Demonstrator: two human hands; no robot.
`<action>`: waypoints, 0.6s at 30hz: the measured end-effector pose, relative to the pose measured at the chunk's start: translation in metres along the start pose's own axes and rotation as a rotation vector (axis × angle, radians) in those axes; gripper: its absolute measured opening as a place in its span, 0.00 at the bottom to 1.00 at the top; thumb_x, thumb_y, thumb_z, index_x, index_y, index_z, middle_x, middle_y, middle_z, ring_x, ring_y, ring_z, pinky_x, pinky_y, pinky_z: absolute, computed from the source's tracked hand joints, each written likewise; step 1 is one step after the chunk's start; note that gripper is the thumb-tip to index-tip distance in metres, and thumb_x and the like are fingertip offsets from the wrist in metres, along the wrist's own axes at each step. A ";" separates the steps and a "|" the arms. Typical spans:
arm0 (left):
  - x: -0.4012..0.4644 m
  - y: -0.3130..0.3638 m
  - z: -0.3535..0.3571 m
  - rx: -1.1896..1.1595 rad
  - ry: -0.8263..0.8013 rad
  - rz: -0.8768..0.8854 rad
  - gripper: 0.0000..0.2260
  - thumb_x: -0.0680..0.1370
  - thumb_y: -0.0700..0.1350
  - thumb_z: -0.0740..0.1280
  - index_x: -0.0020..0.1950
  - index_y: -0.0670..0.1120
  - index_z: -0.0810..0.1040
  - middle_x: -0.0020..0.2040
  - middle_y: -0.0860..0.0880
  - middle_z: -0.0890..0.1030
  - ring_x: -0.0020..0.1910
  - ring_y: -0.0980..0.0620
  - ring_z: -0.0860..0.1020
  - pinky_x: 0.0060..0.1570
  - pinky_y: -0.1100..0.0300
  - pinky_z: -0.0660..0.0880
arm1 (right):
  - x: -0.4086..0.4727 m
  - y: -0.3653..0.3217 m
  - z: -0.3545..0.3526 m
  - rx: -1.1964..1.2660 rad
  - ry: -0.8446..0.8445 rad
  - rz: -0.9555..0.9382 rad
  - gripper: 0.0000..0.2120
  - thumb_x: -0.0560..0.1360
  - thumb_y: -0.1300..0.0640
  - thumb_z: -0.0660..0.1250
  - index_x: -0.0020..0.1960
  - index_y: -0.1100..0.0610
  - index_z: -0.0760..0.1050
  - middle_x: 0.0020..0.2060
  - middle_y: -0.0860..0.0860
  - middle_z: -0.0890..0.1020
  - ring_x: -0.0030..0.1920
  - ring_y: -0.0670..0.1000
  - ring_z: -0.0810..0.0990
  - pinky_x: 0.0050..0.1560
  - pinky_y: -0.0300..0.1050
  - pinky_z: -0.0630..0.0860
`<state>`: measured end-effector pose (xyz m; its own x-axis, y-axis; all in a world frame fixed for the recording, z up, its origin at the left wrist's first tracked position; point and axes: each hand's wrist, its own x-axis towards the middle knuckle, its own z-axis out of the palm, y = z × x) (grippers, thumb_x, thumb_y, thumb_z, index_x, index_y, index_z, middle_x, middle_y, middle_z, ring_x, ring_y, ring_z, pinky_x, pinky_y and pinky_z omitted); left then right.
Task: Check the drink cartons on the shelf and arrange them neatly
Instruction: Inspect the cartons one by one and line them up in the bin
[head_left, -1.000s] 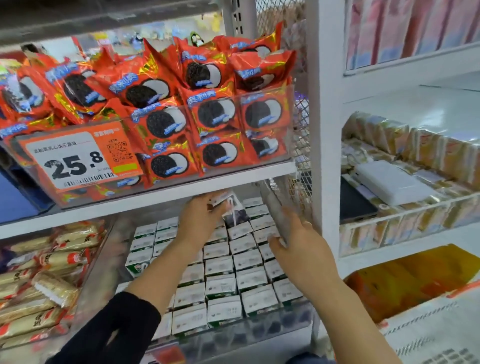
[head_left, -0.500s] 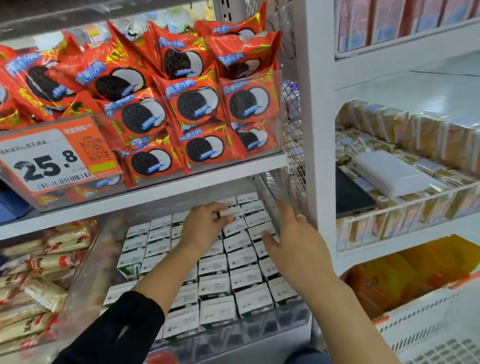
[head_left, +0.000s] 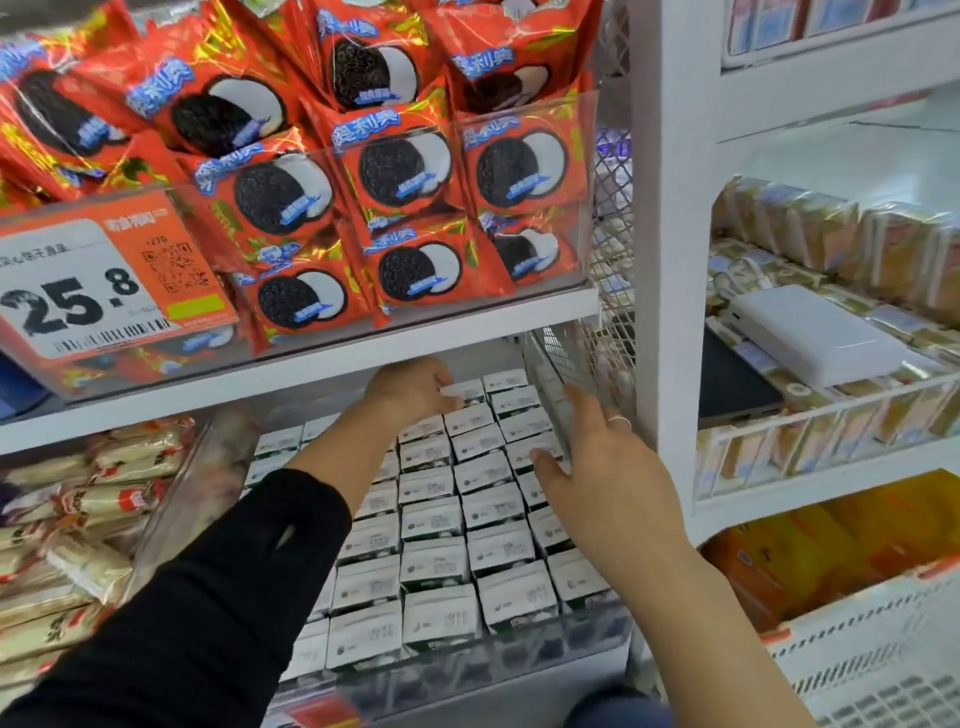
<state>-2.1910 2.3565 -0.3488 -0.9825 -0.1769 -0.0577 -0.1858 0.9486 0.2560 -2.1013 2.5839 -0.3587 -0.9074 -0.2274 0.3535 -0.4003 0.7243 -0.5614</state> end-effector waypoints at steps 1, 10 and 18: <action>0.001 0.003 0.000 0.077 -0.005 0.009 0.19 0.75 0.51 0.71 0.62 0.44 0.77 0.61 0.46 0.78 0.60 0.46 0.76 0.59 0.55 0.73 | 0.000 -0.001 0.000 -0.001 -0.001 0.000 0.29 0.78 0.47 0.62 0.75 0.52 0.55 0.64 0.54 0.74 0.59 0.54 0.76 0.51 0.44 0.73; -0.020 0.005 0.020 -0.142 0.341 0.073 0.14 0.76 0.47 0.70 0.60 0.42 0.78 0.56 0.42 0.79 0.56 0.42 0.76 0.48 0.58 0.68 | -0.001 -0.002 -0.002 -0.018 -0.022 0.015 0.30 0.78 0.47 0.61 0.75 0.52 0.54 0.65 0.55 0.73 0.60 0.55 0.75 0.53 0.45 0.73; -0.097 0.020 0.002 -0.586 0.563 0.168 0.11 0.79 0.47 0.67 0.60 0.46 0.76 0.52 0.50 0.81 0.50 0.55 0.79 0.50 0.61 0.76 | -0.007 -0.012 -0.015 -0.059 0.091 -0.068 0.19 0.77 0.54 0.62 0.67 0.55 0.72 0.59 0.55 0.78 0.58 0.57 0.74 0.52 0.46 0.71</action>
<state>-2.0992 2.3927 -0.3399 -0.8266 -0.2978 0.4776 0.1418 0.7110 0.6887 -2.0880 2.5867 -0.3429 -0.8618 -0.2191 0.4575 -0.4499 0.7468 -0.4898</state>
